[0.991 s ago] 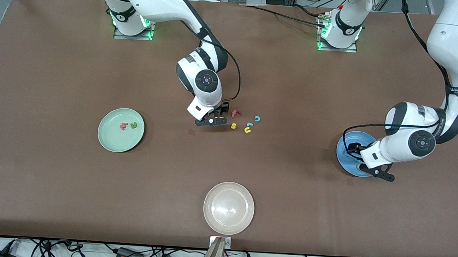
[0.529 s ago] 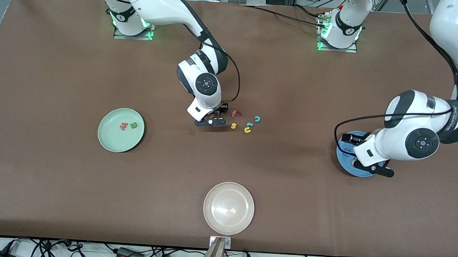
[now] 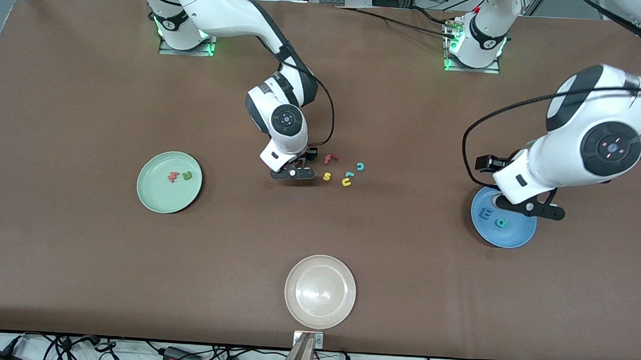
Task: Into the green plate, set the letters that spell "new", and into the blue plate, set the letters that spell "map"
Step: 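Return the left arm to rest while the right gripper carries orange e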
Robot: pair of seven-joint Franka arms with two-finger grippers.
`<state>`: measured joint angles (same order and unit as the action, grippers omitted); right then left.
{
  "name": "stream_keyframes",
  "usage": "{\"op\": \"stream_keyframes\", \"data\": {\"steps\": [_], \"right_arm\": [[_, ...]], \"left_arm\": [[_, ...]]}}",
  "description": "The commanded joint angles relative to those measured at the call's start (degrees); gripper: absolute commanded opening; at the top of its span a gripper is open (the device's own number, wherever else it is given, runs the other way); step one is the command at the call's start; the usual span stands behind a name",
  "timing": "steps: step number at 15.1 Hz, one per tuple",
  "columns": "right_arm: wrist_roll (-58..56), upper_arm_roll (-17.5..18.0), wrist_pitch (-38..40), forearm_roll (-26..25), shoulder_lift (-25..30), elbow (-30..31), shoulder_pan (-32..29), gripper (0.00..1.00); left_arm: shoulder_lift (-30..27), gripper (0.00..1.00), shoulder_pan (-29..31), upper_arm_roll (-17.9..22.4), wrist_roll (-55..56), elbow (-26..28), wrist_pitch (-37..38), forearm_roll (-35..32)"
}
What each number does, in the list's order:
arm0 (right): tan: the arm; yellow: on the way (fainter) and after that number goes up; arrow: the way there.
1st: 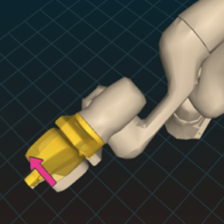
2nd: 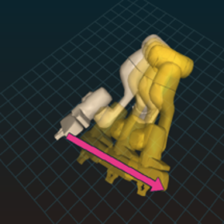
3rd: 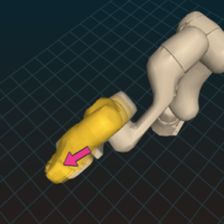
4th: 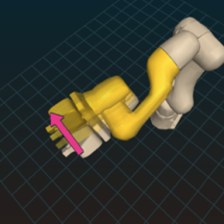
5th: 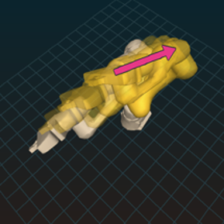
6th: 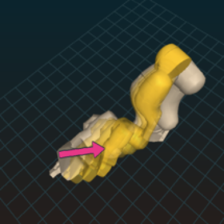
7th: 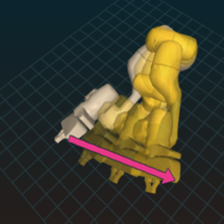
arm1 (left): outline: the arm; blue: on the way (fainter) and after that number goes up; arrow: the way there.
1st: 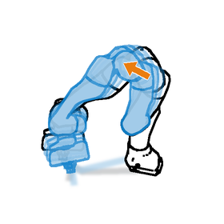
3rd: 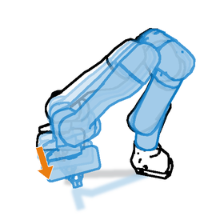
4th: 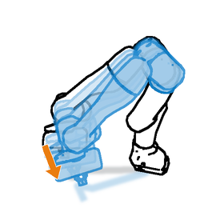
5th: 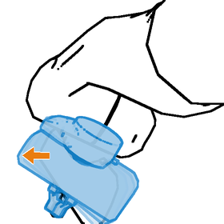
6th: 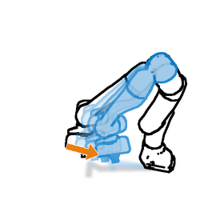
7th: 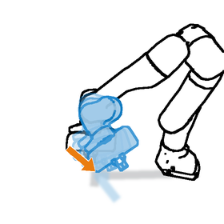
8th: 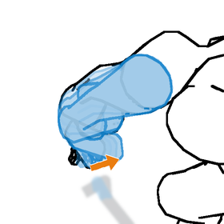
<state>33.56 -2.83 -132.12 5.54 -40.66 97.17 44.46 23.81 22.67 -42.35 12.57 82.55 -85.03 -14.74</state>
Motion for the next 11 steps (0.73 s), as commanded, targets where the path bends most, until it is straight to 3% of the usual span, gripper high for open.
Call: {"op": "stream_keyframes", "data": {"steps": [1, 3, 5, 8, 10, 11], "right_arm": [[0.4, 0.1, 0.0, 1.0, -1.0, -1.6, -0.2, 0.54], [0.3, 0.1, 0.0, 1.0, -1.3, -1.6, -0.2, 0.51], [0.3, 0.1, 0.0, 1.0, -1.4, -1.6, -0.1, 0.46], [0.2, 0.1, 0.0, 1.0, -1.4, -1.6, 0.0, 0.28], [-0.4, 0.1, 0.1, 1.0, -1.1, -1.8, -0.4, 0.14], [-1.0, 0.0, 0.4, 1.0, -1.1, -2.7, -0.6, 0.13]], "left_arm": [[-8.1, 1.00, -8.0, 14.1, -6.5, 1.8, 0.8, 7.3], [-12.3, 1.00, -11.1, 20.4, -11.9, 4.4, 0.7, 8.6], [-17.8, 1.00, -16.7, 29.6, -15.8, 8.5, 0.6, 12.1], [-22.9, 1.00, -24.8, 42.0, -18.5, 12.3, -0.7, 17.0], [-26.6, 1.00, -27.3, 44.2, -18.3, 16.5, -6.8, 18.0], [-28.0, 1.00, -27.3, 44.1, -18.2, 19.1, -11.4, 17.9]]}}
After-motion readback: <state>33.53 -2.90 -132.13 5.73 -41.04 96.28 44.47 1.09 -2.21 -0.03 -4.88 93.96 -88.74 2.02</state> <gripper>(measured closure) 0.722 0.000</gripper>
